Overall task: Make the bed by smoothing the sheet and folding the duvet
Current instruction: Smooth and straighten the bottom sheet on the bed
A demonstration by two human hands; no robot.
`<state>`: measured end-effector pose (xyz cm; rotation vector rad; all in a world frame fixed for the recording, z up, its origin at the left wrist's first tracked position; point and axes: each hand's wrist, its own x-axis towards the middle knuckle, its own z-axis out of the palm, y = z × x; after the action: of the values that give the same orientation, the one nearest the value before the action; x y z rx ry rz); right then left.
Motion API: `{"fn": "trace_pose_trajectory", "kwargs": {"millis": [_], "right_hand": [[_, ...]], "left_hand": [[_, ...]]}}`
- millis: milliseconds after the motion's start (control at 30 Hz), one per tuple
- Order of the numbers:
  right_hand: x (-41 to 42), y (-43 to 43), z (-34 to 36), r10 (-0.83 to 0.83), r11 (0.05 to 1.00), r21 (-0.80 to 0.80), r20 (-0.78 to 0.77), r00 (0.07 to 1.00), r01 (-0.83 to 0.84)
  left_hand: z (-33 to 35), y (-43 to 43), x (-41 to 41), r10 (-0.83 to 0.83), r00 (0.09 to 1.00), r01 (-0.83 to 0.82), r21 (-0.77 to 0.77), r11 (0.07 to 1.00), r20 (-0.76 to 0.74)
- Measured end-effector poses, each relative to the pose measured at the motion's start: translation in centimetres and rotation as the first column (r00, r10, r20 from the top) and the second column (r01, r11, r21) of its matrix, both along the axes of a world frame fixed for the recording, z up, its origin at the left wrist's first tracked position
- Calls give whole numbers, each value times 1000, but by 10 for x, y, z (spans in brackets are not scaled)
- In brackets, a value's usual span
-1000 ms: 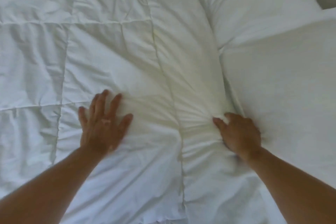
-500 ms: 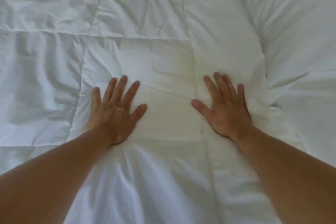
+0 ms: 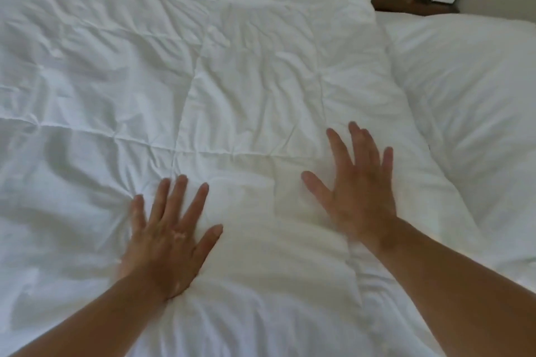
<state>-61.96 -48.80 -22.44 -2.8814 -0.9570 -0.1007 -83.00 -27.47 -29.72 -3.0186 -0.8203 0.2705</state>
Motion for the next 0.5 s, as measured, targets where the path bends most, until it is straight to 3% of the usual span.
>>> {"fn": "trace_pose_trajectory", "kwargs": {"millis": [67,100,167,233,433,500], "right_hand": [[21,42,-6,176,978,-101,-77,981,-183],[37,44,-15,161,970,-159,-139,977,-182],[70,15,-33,-42,980,-201,-202,979,0],[85,-18,-49,-156,968,-219,-146,977,122],[83,15,-22,-271,944,-268,-288,919,194],[38,34,-5,-175,973,-198,-280,944,122]], "left_hand": [[0,7,0,18,999,-18,-2,1000,31],[-1,8,0,17,998,-17,5,1000,57],[-6,7,0,2,995,-2,0,1000,97],[-7,10,-1,3,992,0,-19,1000,127],[-8,9,0,25,991,-21,-33,999,130],[-5,8,3,37,990,-31,-45,998,134]]}}
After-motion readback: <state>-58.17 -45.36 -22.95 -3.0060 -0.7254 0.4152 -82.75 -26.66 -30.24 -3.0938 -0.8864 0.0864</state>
